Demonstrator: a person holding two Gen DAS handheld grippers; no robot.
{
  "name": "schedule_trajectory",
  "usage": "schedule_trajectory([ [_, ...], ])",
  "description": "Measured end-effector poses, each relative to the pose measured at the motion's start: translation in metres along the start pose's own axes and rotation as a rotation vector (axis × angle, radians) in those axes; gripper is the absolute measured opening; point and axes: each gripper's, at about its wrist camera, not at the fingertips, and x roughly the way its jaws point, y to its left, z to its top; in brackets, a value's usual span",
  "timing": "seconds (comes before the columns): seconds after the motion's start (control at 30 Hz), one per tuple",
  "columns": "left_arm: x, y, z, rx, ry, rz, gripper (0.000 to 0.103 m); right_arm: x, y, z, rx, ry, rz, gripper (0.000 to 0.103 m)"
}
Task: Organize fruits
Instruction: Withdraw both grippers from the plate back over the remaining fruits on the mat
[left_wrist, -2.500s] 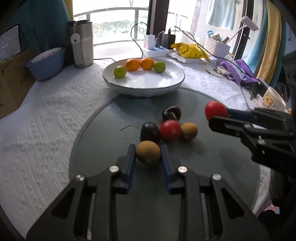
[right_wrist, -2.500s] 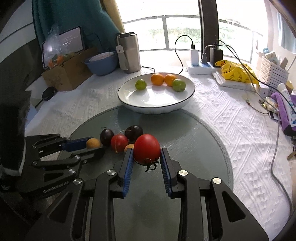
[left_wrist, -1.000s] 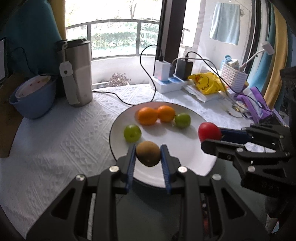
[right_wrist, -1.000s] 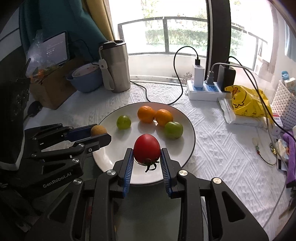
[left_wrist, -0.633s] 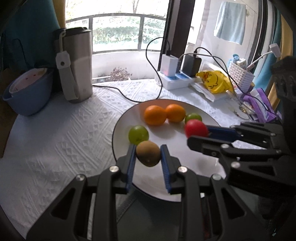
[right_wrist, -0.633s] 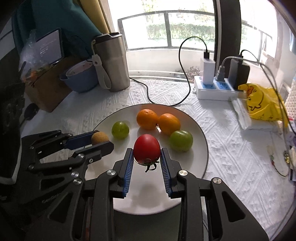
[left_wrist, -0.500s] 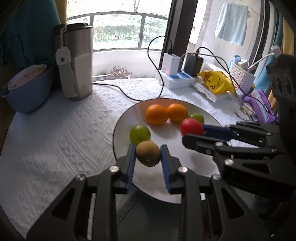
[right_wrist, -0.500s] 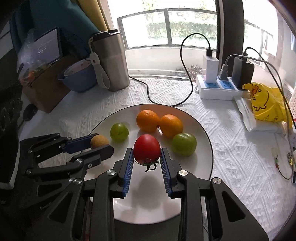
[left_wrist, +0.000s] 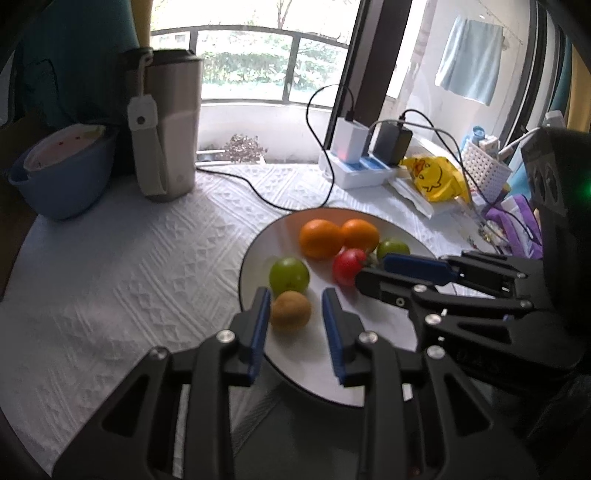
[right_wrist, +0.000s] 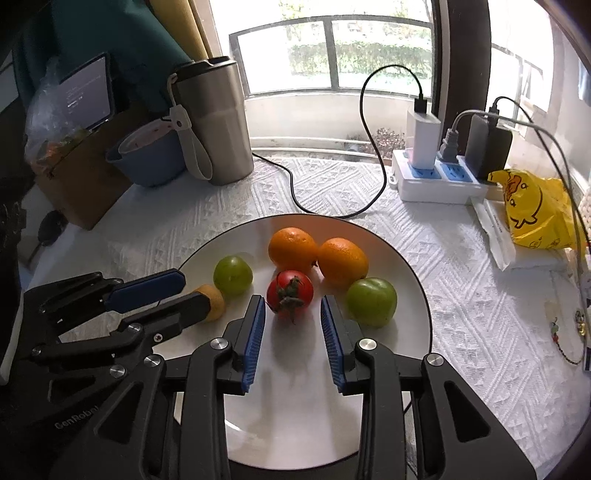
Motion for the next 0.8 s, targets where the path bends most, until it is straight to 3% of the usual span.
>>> schedule_trajectory([
  [0.3,-0.028,-0.007,-0.005,0.006,-0.044,0.010,0.037,-0.029,0.007,-0.007,-0.004,-0.039,-0.013,0.033],
  [0.4,-0.039,-0.009,-0.009,-0.001,-0.057,0.010,0.045,-0.042,0.011,-0.012,-0.008,-0.054,-0.016,0.033],
  [0.8,-0.091,-0.027,-0.027,0.015,-0.122,0.025,0.045,-0.098,0.027,-0.034,-0.018,-0.130,-0.023,0.033],
])
